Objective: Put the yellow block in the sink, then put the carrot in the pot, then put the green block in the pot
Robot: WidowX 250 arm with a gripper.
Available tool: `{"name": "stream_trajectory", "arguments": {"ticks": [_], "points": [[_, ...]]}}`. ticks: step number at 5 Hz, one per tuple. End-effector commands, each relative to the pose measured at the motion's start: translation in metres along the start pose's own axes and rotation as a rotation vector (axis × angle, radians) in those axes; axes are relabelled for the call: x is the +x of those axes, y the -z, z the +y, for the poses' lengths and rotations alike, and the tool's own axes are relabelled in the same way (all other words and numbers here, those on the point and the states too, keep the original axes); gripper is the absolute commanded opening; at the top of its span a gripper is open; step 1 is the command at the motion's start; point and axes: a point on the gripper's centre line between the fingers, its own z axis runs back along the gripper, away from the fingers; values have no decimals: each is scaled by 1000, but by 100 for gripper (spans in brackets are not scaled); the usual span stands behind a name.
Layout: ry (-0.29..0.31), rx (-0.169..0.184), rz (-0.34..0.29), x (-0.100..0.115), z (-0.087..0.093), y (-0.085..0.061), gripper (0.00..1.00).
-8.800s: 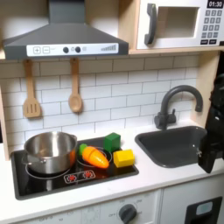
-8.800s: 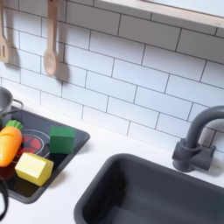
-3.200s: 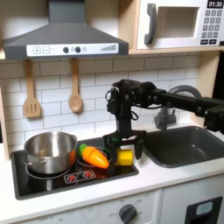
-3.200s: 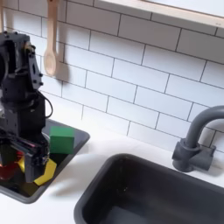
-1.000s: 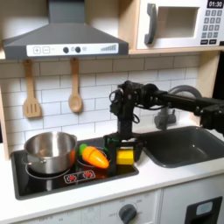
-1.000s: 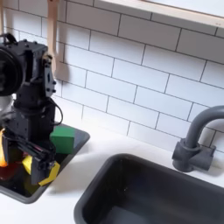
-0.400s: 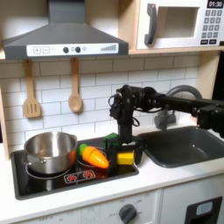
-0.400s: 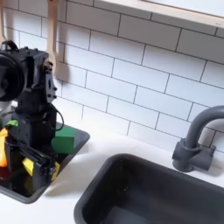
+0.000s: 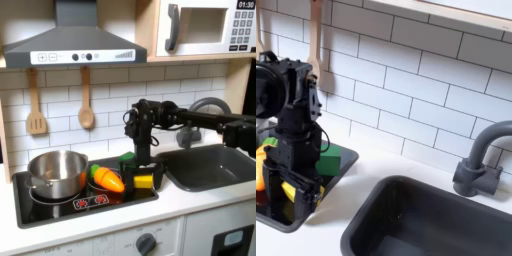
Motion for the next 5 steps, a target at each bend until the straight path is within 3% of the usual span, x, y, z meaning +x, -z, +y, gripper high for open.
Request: {"name": "stream_trajectory", "arguments": {"ticks": [1,5], "points": [[0,-2,-5,6,1,1,100],[35,-15,-23,15,-3,0,100]]}}
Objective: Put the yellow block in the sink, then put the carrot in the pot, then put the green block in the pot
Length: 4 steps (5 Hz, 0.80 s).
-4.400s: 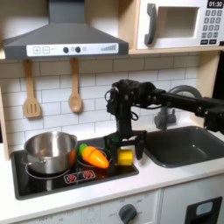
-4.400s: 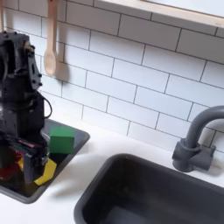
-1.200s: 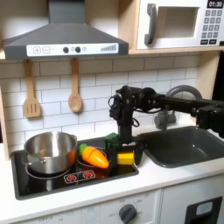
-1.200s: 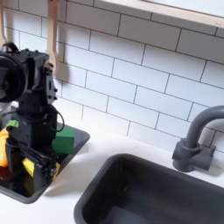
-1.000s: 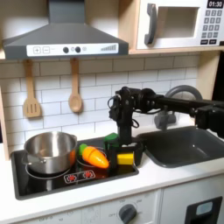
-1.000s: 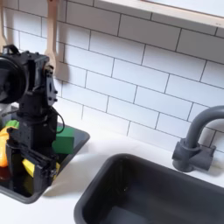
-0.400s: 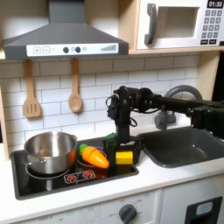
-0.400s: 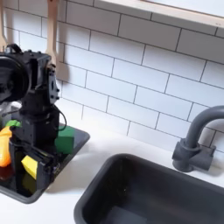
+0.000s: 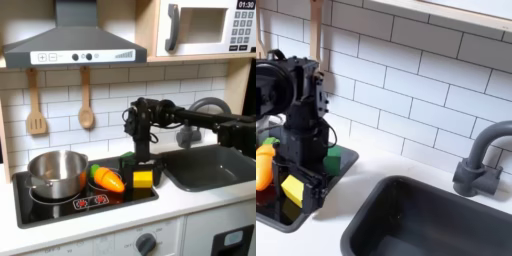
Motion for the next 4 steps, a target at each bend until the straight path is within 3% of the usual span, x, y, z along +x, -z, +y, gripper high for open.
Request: {"name": "stream_trajectory", "arguments": {"ticks": [1,2,4], "points": [[9,-4,-5,2,-1,3,100],[-16,9,-33,5,1,5,0],[-19,12,-52,6,-1,2,0]]}}
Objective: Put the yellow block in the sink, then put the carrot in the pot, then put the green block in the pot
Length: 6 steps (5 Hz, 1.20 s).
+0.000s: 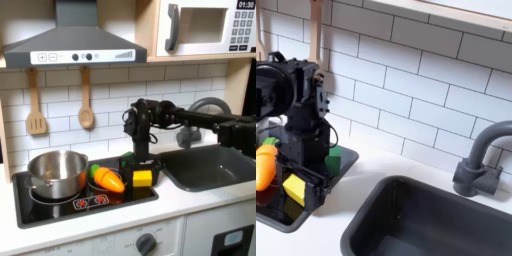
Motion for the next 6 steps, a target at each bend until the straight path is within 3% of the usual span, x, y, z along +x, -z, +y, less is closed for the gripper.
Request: {"name": "stream_trajectory", "arguments": {"ticks": [1,2,3,4,6], "points": [[12,-19,-22,-1,-11,-4,0],[37,-64,-12,1,-38,0,0],[49,-84,-30,0,-57,-5,0],[51,-91,-30,1,-72,-7,0],[68,-60,-37,11,-76,-6,0]]}}
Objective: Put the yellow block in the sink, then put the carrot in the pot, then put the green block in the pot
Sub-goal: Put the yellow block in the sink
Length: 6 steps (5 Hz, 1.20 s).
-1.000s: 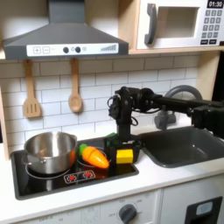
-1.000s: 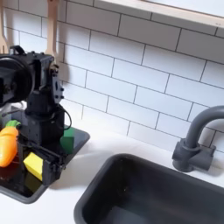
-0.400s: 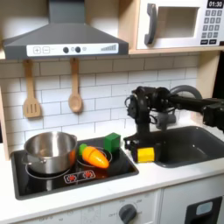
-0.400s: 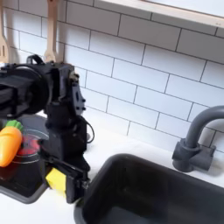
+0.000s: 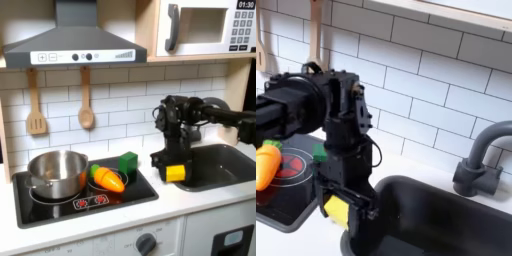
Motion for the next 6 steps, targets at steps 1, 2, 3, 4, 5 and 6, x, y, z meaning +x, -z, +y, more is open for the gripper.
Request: {"name": "stream_trajectory", "arguments": {"ticks": [1,2,3,4,5,6], "points": [[8,9,-2,17,-7,6,0],[10,14,15,27,-10,14,0],[16,17,5,32,-16,17,0],[31,23,12,36,-22,23,0],[54,46,-5,44,-29,21,0],[76,50,-8,52,-35,28,0]]}}
